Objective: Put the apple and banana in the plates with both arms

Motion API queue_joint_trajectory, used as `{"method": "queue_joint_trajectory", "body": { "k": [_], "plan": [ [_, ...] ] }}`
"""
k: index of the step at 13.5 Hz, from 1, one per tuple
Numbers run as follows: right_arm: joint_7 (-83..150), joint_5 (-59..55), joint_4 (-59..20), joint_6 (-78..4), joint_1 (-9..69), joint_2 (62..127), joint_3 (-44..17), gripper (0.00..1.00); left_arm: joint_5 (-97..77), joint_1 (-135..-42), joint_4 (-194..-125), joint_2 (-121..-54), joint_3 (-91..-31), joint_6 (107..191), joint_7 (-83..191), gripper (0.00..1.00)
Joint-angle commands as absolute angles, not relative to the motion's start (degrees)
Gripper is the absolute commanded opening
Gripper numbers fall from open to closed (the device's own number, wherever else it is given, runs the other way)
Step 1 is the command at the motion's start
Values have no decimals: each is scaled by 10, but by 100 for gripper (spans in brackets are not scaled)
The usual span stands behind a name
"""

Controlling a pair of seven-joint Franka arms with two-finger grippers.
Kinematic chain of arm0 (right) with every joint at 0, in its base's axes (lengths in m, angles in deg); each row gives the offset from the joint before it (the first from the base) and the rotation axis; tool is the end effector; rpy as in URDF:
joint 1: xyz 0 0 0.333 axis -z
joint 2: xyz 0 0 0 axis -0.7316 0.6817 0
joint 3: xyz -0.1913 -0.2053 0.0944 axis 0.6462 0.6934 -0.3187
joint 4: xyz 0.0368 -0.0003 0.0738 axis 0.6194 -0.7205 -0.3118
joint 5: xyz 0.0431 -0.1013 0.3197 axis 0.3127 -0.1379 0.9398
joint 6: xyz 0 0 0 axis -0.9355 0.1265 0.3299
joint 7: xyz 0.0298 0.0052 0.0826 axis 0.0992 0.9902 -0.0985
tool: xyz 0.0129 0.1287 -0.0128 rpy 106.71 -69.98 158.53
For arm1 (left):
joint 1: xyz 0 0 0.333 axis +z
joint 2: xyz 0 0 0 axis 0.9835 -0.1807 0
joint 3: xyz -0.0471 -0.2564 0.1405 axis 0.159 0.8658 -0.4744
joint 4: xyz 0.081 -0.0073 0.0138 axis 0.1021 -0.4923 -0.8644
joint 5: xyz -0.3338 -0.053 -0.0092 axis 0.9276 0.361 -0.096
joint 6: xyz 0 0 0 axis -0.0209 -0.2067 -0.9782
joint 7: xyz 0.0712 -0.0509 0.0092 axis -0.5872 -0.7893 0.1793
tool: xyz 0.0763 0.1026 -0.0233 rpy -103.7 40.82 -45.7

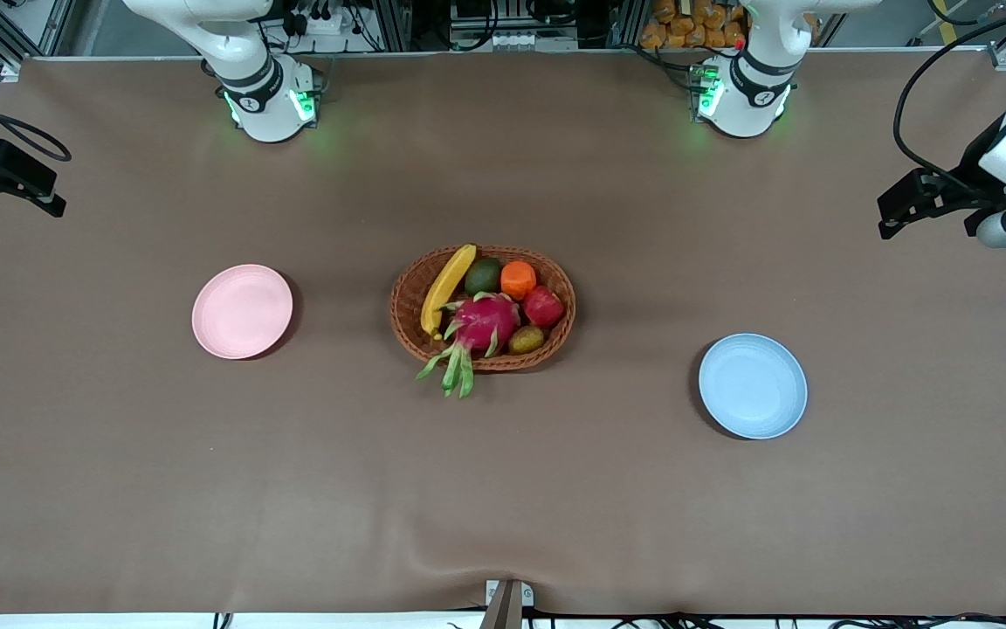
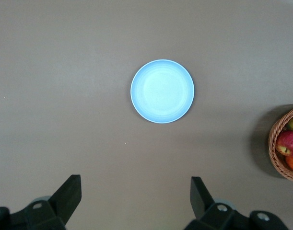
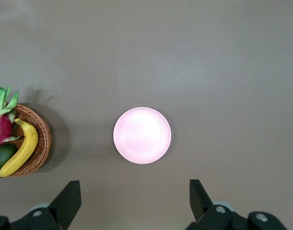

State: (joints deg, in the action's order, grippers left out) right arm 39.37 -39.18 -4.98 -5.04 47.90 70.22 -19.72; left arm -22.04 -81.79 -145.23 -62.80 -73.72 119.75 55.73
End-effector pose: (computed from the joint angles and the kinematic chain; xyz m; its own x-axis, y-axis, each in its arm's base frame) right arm 0.4811 -0.0026 0.6260 0.9997 -0.0196 0.0168 -0.0195 -0.9998 -0.0027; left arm 0.4975 -0.0585 0.6002 0.9997 0.0092 0.0226 0.0103 -0.9988 -0.0476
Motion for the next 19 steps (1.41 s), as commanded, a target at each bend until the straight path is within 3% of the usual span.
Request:
{"method": "queue_joint_trajectory", "body": {
  "k": [1, 13, 19],
  "plan": [
    [394, -385, -59, -51, 488, 694, -202, 100, -207, -814, -1440, -633, -741, 1184, 551, 100],
    [393, -386, -53, -51, 489, 711, -202, 100, -213, -812, -1448, -634, -741, 1184, 555, 100],
    [393, -387, -54, -49, 454, 736, -204, 100, -213, -814, -1448, -634, -739, 1184, 560, 100]
  ]
}}
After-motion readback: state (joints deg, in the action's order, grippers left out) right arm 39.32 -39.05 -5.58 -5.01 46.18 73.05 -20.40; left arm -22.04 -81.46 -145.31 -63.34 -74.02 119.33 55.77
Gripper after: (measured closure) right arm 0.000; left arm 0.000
